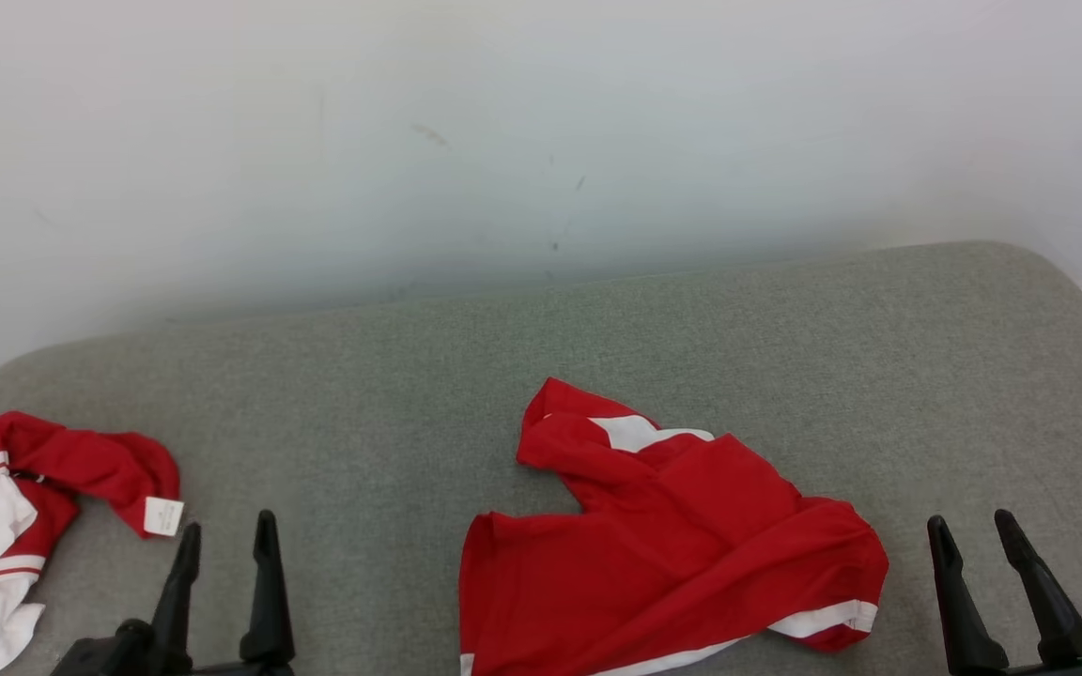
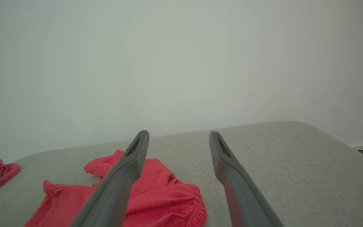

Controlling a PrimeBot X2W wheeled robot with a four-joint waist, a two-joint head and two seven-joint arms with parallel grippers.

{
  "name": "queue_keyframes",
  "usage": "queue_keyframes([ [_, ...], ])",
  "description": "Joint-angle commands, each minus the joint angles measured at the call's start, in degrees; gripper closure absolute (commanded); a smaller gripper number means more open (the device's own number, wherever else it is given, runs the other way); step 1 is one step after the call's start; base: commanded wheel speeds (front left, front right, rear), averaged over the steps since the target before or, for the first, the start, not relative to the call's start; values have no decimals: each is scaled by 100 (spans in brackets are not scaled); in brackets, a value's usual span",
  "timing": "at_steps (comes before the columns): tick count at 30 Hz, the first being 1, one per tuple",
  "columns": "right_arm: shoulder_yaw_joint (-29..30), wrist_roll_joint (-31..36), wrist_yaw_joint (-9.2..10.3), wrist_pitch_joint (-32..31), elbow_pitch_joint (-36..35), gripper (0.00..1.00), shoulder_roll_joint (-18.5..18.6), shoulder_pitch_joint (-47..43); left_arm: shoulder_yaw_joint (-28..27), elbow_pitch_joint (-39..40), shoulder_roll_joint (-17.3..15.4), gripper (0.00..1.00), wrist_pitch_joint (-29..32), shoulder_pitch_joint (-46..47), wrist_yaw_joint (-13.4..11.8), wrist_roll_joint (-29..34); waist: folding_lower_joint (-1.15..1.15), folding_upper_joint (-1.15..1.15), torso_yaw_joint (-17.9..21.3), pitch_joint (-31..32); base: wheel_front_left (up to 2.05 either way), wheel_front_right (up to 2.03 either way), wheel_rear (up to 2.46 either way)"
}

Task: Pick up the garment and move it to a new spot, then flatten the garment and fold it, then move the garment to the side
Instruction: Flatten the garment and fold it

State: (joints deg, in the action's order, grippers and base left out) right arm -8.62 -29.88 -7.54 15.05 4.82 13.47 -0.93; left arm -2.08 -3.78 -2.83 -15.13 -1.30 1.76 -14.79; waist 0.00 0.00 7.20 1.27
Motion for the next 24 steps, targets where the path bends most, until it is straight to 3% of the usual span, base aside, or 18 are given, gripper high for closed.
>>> queue_keyframes([
  [1, 38, 102, 11, 16, 51, 0, -29, -94, 2, 19, -18, 0, -2, -141, 17, 8, 0, 0, -1, 7, 0, 0, 0],
  [10, 59, 204, 11, 17, 175, 0, -32, -79, 189, 97, -16, 0, -2, -238, -106, -68, 0, 0, -12, 5, 0, 0, 0],
  [24, 24, 304, 11, 17, 220, 0, 97, -24, 267, 6, -15, 0, -2, -143, -16, 49, 0, 0, -73, -21, 0, 0, 0],
])
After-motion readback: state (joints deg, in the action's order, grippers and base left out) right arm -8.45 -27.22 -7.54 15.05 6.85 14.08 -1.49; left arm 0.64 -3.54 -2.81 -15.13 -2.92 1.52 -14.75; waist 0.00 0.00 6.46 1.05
